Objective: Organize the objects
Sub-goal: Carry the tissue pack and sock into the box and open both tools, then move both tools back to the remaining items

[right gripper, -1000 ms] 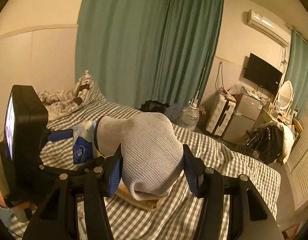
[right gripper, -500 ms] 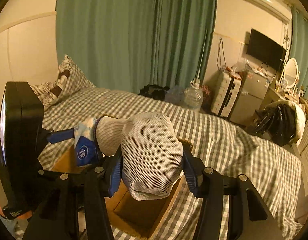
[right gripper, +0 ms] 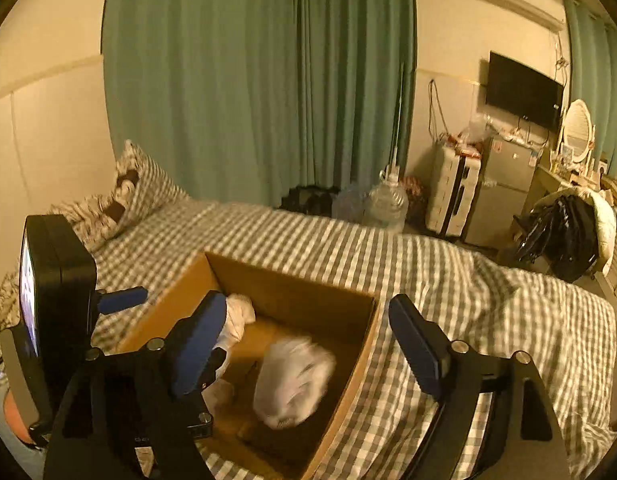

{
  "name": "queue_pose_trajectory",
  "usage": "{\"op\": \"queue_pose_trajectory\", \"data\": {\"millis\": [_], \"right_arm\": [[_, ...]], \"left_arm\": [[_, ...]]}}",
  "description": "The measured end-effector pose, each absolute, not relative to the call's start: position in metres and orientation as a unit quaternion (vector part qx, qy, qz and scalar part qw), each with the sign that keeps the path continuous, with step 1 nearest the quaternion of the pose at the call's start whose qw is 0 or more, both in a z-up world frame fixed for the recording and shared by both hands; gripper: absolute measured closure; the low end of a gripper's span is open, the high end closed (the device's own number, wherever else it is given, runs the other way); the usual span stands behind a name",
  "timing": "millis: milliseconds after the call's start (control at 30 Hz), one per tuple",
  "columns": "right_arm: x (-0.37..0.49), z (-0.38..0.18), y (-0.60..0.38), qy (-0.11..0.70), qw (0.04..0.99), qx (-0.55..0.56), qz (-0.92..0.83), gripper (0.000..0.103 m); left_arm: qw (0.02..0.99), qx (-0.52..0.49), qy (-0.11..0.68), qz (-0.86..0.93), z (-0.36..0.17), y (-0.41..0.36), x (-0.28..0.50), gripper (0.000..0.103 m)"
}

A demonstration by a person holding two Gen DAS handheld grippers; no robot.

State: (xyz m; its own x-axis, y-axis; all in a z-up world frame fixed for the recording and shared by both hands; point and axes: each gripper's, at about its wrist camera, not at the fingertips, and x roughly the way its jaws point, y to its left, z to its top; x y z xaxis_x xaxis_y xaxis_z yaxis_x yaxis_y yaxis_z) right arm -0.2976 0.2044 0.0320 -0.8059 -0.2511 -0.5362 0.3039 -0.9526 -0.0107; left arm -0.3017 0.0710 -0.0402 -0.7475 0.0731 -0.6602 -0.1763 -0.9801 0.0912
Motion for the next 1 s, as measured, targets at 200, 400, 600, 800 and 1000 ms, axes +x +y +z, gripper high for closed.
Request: {"op": "queue_pose_trajectory", "data": {"millis": [200,400,600,800,1000], "right_arm": [[-0.26,0.072,0.203,0.052,0.151,0.248,-0.955,0.014],[-0.218,0.109,0.204,0.061,0.147,0.23,-0.96,0.012],[-0.175,0.132,0.203,0.073,0.156,0.216,-0.961,0.012],[-0.134,0.134,0.197,0.086,0.17,0.214,-0.958,0.012],[-0.103,0.102,0.19,0.096,0.184,0.236,-0.949,0.012]], "left_arm": [[0.053,-0.319,0.066,0.944,0.002,0.059,-0.272,0.0],[0.036,-0.284,0.074,0.955,0.045,0.053,-0.232,0.0],[0.024,-0.271,0.077,0.959,0.073,0.045,-0.193,0.0],[0.016,-0.272,0.077,0.959,0.078,0.032,-0.151,0.0],[-0.003,-0.297,0.072,0.952,0.048,0.014,-0.119,0.0]]}}
